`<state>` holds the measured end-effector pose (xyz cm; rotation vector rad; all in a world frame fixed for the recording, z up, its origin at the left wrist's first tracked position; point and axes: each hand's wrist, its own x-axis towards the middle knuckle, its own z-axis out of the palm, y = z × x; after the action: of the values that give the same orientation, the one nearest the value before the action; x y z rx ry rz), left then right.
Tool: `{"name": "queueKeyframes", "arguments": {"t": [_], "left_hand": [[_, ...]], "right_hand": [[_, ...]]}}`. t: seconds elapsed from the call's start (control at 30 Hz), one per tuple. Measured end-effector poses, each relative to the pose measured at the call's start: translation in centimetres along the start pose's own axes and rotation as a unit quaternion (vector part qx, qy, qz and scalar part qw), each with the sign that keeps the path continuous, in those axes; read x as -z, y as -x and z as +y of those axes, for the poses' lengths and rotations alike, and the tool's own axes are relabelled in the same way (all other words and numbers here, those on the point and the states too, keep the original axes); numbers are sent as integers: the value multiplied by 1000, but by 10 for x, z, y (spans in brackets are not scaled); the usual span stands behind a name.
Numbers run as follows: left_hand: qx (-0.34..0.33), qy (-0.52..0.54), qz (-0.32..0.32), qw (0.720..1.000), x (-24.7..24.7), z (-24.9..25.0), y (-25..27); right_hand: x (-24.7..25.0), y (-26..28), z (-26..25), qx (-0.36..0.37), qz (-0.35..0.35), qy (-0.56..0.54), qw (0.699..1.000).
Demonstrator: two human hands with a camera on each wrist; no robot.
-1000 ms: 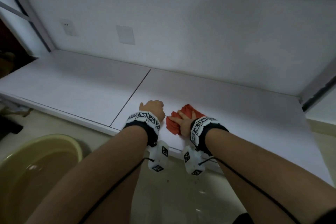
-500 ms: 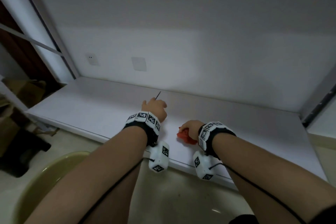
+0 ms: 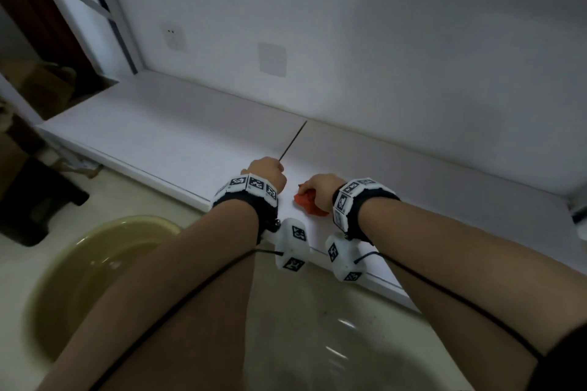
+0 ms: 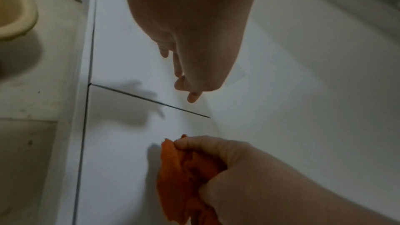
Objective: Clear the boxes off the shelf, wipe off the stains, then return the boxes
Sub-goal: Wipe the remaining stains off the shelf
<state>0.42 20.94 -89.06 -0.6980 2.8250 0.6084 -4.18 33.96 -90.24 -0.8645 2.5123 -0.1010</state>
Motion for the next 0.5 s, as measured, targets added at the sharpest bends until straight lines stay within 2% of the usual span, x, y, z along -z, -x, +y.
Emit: {"name": "queueKeyframes", "arguments": {"t": [0.17, 0.3, 0.5], "left_hand": [[25, 35, -52, 998, -20, -16, -12], [17, 38, -82, 996, -36, -18, -17], [-24, 10, -74, 997, -35, -19, -24]], "right_hand": [[-1, -16, -5, -10, -25, 33, 999], [-7, -26, -13, -24, -81, 44, 995], [-7, -39, -15, -41, -57, 46, 996]]}}
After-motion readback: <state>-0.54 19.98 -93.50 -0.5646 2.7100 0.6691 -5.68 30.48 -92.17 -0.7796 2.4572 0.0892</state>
